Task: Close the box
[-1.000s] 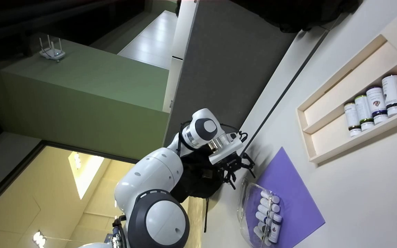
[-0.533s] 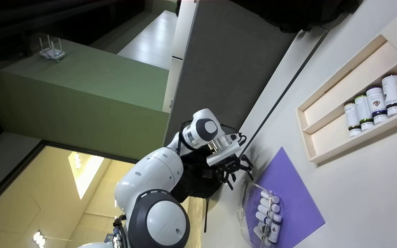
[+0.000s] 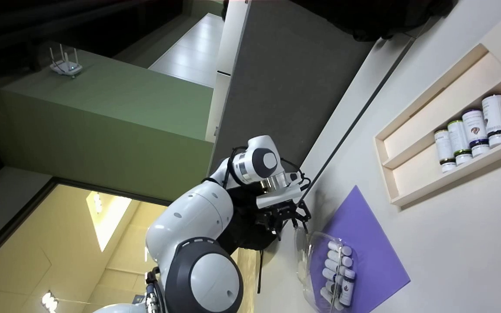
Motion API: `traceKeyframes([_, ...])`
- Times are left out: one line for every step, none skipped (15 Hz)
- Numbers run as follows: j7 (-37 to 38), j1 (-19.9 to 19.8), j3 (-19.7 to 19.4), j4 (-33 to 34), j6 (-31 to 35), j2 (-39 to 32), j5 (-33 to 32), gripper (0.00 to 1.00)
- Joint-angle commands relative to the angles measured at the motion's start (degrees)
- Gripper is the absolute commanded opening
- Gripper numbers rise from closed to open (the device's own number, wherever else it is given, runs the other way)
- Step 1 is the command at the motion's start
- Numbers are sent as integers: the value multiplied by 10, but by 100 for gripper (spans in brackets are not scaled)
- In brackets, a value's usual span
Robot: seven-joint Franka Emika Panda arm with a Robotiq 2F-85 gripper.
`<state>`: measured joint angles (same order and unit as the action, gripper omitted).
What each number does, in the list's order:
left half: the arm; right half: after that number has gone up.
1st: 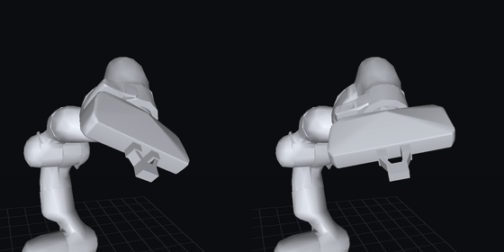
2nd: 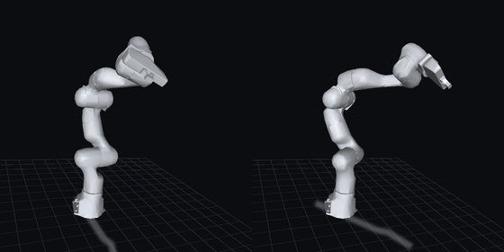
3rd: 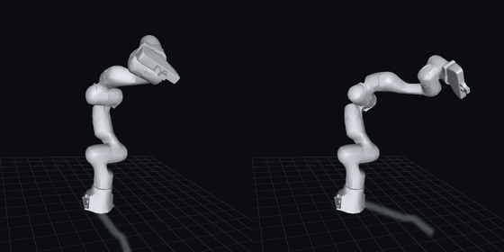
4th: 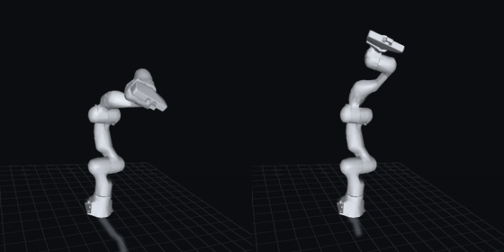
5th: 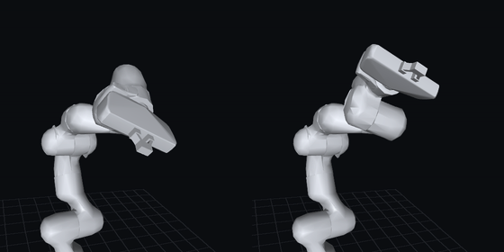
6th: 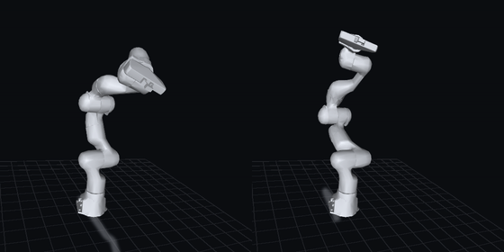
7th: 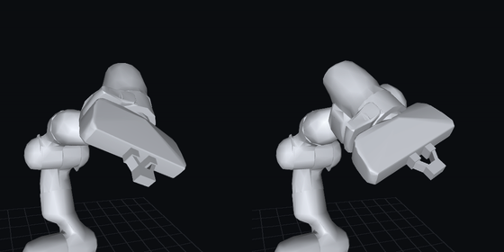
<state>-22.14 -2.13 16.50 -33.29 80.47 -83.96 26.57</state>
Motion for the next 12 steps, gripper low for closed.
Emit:
traceKeyframes([-29, -19, 30, -2, -15, 0, 33, 100])
traceKeyframes([-40, -22, 35, -2, -18, 0, 41, 100])
traceKeyframes([-46, -26, 40, -4, -23, 0, 50, 100])
traceKeyframes([-50, -30, 45, -6, -30, 0, 59, 100])
traceKeyframes([-54, -32, 48, -6, -42, 0, 66, 100])
traceKeyframes([-57, -32, 47, -5, -58, 0, 70, 100])
traceKeyframes([-60, -33, 46, -4, -77, 0, 73, 100])
traceKeyframes([-58, -32, 43, -2, -101, 0, 71, 100])
traceKeyframes([-57, -31, 42, 1, -128, 0, 68, 100])
traceKeyframes([-55, -30, 40, 5, -155, 0, 65, 100])
traceKeyframes([-52, -29, 38, 9, -180, 0, 61, 100])
traceKeyframes([-50, -27, 34, 13, -202, 0, 57, 100])
